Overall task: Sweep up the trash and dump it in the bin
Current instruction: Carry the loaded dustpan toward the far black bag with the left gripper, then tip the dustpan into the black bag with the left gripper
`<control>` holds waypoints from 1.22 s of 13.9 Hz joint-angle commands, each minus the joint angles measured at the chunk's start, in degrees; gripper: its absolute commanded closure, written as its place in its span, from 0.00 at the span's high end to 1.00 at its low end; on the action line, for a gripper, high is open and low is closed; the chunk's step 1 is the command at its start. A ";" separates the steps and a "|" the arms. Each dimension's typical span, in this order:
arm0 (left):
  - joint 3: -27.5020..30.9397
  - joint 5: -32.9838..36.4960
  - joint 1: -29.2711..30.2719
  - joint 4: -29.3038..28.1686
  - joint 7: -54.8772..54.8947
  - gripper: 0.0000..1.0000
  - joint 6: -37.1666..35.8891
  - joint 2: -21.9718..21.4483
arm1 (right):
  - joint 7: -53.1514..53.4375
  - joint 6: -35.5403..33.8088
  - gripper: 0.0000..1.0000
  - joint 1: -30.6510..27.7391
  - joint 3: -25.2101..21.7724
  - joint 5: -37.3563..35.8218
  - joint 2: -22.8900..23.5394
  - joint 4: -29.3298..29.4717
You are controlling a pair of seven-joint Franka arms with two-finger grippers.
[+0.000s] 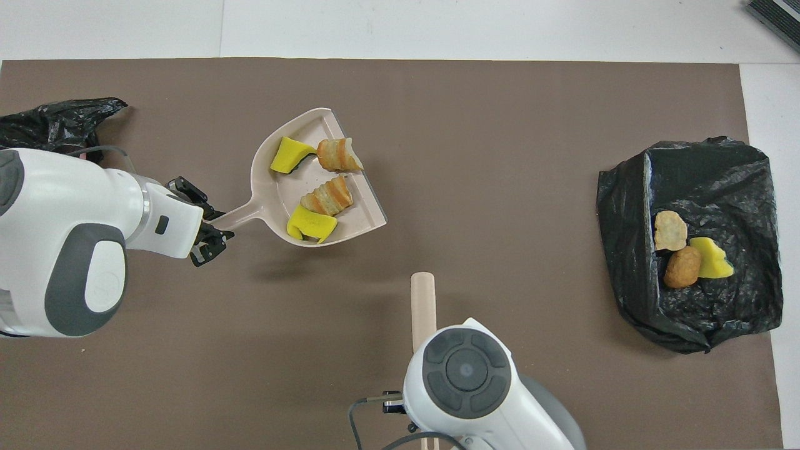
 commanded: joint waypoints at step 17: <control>-0.36 7.14 30.41 22.27 32.22 0.00 -15.08 10.56 | 9.08 18.06 0.00 11.14 -0.01 -0.18 2.45 -15.00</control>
